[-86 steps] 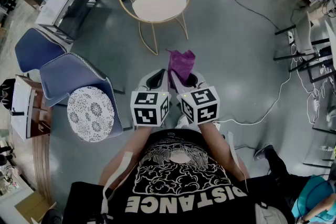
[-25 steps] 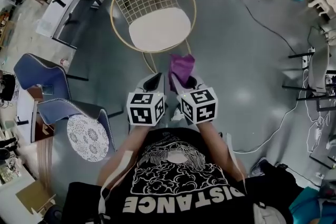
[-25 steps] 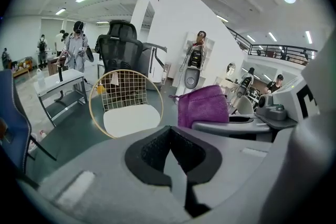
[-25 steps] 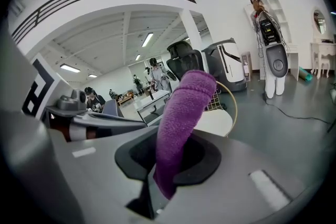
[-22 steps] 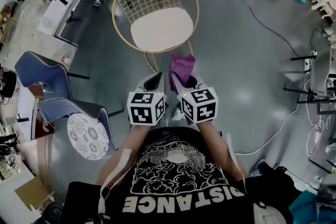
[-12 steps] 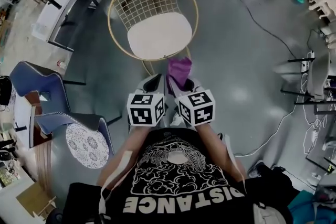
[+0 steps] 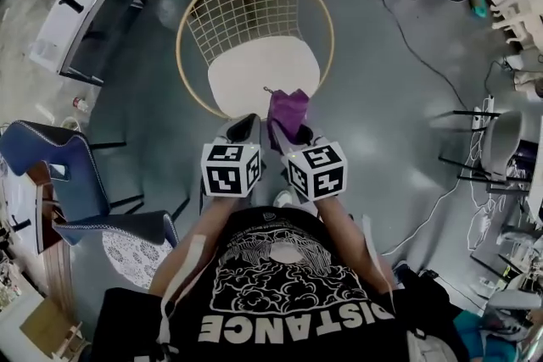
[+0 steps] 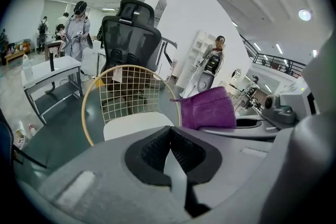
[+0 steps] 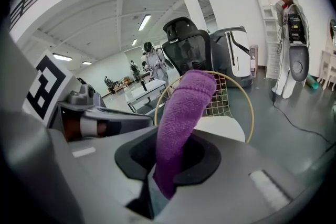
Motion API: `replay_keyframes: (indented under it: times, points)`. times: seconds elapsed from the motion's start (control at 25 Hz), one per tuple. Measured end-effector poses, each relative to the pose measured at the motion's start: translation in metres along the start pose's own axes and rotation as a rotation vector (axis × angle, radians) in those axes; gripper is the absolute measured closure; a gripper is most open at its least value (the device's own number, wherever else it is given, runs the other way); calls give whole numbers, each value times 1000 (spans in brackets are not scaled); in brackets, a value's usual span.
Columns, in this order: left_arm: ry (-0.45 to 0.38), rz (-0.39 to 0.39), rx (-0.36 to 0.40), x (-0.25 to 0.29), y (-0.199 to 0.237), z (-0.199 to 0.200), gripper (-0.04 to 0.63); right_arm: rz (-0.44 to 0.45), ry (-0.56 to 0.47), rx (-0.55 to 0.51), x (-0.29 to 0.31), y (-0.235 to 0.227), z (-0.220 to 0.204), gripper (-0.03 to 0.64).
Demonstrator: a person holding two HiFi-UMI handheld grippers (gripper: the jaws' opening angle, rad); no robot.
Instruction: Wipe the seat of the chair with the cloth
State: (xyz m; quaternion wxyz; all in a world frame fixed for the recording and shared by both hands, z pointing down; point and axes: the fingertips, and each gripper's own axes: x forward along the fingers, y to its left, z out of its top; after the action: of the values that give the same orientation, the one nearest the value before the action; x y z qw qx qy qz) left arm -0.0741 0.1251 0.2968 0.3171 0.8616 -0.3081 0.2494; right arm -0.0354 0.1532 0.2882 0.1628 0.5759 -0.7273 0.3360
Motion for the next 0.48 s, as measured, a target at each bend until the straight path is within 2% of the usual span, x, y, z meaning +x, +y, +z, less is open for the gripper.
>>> replay_keyframes:
  times: [0.2, 0.48]
  points:
    - [5, -6, -65, 9, 51, 21, 603, 1, 71, -34, 48, 12, 23, 557]
    - [-8, 30, -166, 21, 81, 45, 603, 70, 174, -75, 87, 13, 48, 557]
